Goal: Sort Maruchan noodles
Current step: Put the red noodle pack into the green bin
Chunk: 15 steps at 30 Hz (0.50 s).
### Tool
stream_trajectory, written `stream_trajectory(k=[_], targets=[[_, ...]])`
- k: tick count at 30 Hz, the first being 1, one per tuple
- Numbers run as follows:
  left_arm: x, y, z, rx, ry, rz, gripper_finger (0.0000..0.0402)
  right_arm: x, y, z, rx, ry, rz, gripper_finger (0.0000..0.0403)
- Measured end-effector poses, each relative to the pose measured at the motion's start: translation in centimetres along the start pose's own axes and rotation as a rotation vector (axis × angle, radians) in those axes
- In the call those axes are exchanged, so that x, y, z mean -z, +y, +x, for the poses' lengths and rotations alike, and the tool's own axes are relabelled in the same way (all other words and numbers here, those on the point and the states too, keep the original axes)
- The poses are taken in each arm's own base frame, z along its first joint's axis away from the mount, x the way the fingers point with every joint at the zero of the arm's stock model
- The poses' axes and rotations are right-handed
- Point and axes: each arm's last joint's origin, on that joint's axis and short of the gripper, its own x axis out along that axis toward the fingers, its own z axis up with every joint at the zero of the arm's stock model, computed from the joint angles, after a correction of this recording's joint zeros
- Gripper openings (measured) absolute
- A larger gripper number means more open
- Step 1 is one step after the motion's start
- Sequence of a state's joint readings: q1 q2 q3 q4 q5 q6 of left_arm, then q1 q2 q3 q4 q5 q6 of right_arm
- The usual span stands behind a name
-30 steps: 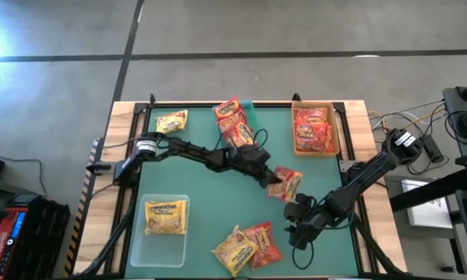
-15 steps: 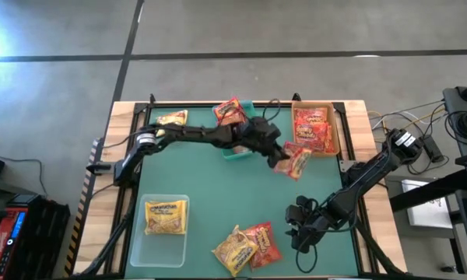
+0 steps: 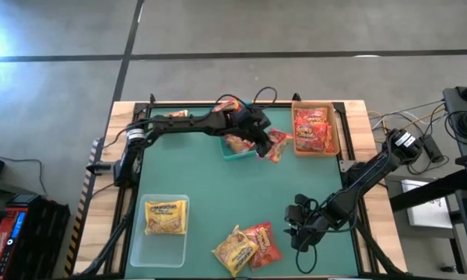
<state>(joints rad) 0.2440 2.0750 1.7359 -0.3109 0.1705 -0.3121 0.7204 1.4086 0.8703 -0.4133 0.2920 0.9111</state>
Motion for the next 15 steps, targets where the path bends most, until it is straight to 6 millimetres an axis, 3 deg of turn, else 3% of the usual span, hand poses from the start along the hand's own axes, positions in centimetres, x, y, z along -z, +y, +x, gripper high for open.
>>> stream_trajectory(k=[7,12,15], targets=[[-0.3,-0.7,-5.7,-0.155,0.033,0.097,0.0126,-0.1,-0.3,0.1,0.067,-0.072,-0.055,0.0192],[1.1,-0.6,-10.0,-0.248,0.033,0.134,0.0126,-0.1,-0.5,0.1,0.103,-0.104,-0.107,0.0192],[2.6,0.1,-11.1,-0.348,0.01,0.182,0.0126,-0.2,-0.5,0.1,0.117,-0.117,-0.129,0.0192]])
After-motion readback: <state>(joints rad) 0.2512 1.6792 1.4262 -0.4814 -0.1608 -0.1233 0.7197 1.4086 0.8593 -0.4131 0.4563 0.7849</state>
